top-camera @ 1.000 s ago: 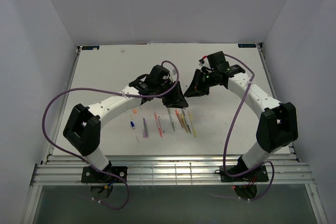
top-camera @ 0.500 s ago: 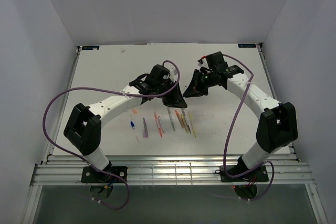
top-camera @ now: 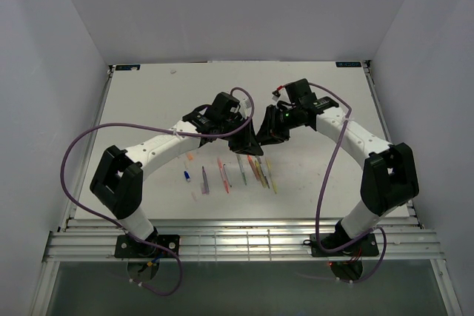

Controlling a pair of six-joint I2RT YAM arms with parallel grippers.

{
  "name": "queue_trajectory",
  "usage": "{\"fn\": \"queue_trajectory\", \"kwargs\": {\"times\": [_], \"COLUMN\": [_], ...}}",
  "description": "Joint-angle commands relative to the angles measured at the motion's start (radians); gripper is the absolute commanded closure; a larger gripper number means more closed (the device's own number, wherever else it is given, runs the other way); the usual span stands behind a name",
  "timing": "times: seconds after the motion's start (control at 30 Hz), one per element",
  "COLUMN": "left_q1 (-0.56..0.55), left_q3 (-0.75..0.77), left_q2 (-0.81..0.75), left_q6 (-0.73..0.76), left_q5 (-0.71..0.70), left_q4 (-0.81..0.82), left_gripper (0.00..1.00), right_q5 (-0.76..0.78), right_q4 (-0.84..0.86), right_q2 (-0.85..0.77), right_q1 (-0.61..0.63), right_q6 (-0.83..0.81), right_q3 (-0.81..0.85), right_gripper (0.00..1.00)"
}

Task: Open the pen caps

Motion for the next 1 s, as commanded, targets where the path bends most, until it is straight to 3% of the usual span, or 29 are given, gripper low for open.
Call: {"fn": "queue_trajectory", "kwargs": {"times": [0.0, 0.07, 0.13, 0.33, 0.7, 0.83, 0.97], "left_q1": [-0.001, 0.001, -0.001, 0.001, 0.009, 0.01, 0.012], "left_q3": [0.026, 0.026, 0.022, -0.078, -0.311, -0.362, -0.382], "left_q2": [-0.022, -0.023, -0.028, -0.094, -0.259, -0.308, -0.324], "left_q6": [0.016, 0.017, 0.016, -0.01, -0.125, -0.141, -0.136], "left_q5": [0.027, 0.033, 0.045, 0.096, 0.272, 0.288, 0.295], "left_q4": [0.015, 0.02, 0.029, 0.128, 0.429, 0.461, 0.455], "left_gripper": [1.0, 1.0, 1.0, 1.0, 1.0, 1.0, 1.0], "right_q5": [-0.042, -0.044, -0.027, 0.03, -0.093, -0.131, -0.125], "right_q4": [0.026, 0.026, 0.026, 0.047, 0.121, 0.139, 0.136], "right_q2": [0.013, 0.021, 0.03, 0.059, 0.295, 0.375, 0.395], "right_q1": [0.019, 0.029, 0.033, 0.023, -0.113, -0.142, -0.142], "right_q6": [-0.014, -0.015, -0.015, -0.025, 0.102, 0.163, 0.16], "right_q3": [0.007, 0.016, 0.024, 0.105, 0.493, 0.648, 0.642], "right_gripper": [0.69, 0.73, 0.92, 0.92, 0.92, 0.92, 0.92]}}
